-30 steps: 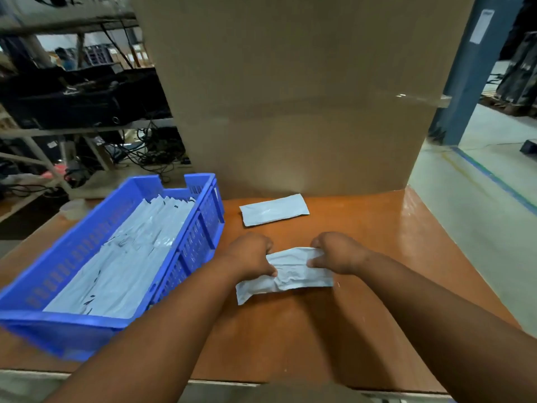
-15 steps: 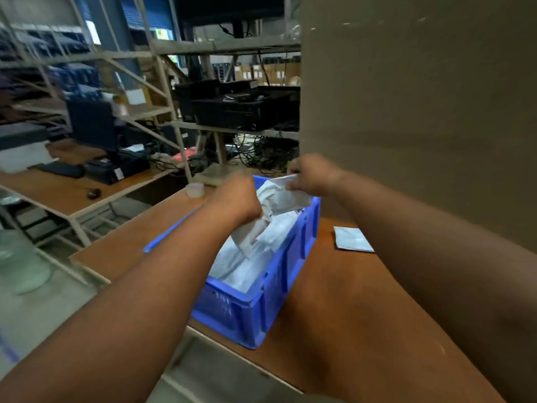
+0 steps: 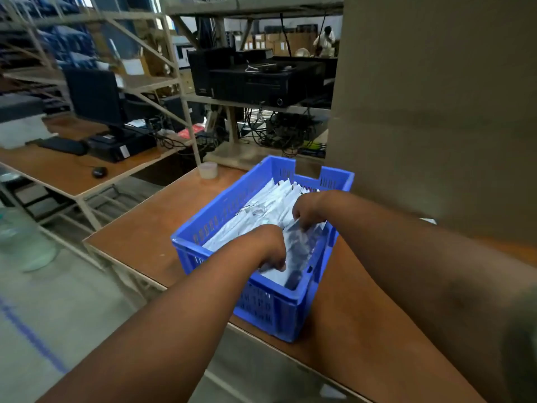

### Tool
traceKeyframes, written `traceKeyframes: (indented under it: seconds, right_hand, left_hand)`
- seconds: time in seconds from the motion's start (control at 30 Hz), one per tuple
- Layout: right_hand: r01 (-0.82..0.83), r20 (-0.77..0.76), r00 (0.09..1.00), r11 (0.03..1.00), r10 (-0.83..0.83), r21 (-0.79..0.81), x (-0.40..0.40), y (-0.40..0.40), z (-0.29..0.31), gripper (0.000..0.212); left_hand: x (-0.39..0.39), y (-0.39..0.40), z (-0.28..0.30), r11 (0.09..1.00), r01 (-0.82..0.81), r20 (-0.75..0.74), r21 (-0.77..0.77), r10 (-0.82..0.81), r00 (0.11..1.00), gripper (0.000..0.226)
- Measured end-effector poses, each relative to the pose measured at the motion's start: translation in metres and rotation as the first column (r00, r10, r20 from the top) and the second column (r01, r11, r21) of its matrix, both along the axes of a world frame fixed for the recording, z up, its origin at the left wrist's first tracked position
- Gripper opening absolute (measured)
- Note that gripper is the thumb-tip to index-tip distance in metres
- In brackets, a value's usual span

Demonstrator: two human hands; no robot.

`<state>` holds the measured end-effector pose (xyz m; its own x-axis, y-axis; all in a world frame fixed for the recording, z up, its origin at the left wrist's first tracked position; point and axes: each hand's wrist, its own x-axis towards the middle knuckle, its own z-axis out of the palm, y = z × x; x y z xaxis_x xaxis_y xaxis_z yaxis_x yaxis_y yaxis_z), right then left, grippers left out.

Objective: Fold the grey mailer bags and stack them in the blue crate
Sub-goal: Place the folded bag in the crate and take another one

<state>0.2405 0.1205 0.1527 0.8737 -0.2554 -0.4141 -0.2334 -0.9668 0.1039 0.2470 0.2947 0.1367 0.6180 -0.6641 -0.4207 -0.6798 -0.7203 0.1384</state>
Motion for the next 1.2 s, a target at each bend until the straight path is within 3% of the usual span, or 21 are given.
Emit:
traceKeyframes:
  seconds: [0.1,0.27,0.37,0.47,0.53,0.63,0.77,0.97,1.07,1.2]
  right_hand:
    - [-0.01,0.011,1.0,0.996,0.011,-0.084,0.01,0.007,-0.02,0.039]
    - [0.054,-0.157,0.985,0.997,-0.064,-0.063,0.013,0.023,-0.035,0.036]
    - [-0.019,-0.244,0.97,0.999,0.006,-0.051,0.015,0.027,-0.048,0.039]
    - [-0.084,-0.306,0.95,0.996,0.067,-0.041,0.021,0.024,-0.063,0.02]
    - [-0.054,-0.317,0.946,0.997,0.066,0.046,0.022,0.024,-0.066,0.016]
    - [0.051,-0.216,0.976,0.994,-0.029,0.101,0.03,0.02,-0.074,0.027]
    - [0.105,-0.021,0.994,0.978,-0.103,0.183,0.032,0.015,-0.07,0.022]
    - [0.026,-0.08,0.997,0.994,-0.017,0.107,0.039,0.015,-0.076,0.018]
    - [0.014,-0.066,0.998,0.995,-0.008,0.101,0.035,0.017,-0.052,0.01]
    - [0.001,0.013,1.0,0.994,-0.003,0.109,0.022,0.01,-0.012,0.021]
  left_hand:
    - [-0.002,-0.007,-0.004,0.992,0.063,0.008,0.111,-0.064,0.998,0.025]
    - [0.007,-0.018,-0.027,0.951,0.125,-0.096,0.283,-0.101,0.99,0.025]
    - [0.007,-0.02,-0.029,0.934,0.147,-0.123,0.325,-0.112,0.986,0.03]
    - [0.004,-0.022,-0.031,0.925,0.192,-0.156,0.327,-0.147,0.977,0.032]
    - [-0.002,-0.02,-0.034,0.9,0.249,-0.154,0.358,-0.206,0.966,0.038]
    - [-0.004,-0.019,-0.037,0.907,0.186,-0.032,0.377,-0.188,0.982,0.03]
    - [0.003,-0.02,-0.036,0.926,0.074,0.064,0.371,-0.105,0.992,0.038]
    - [0.008,-0.024,-0.037,0.892,0.005,-0.001,0.451,-0.006,1.0,0.044]
    - [0.017,-0.028,-0.03,0.925,-0.037,0.009,0.379,0.036,0.999,0.051]
    - [0.026,-0.041,-0.01,0.996,-0.068,0.078,0.059,0.063,0.995,0.056]
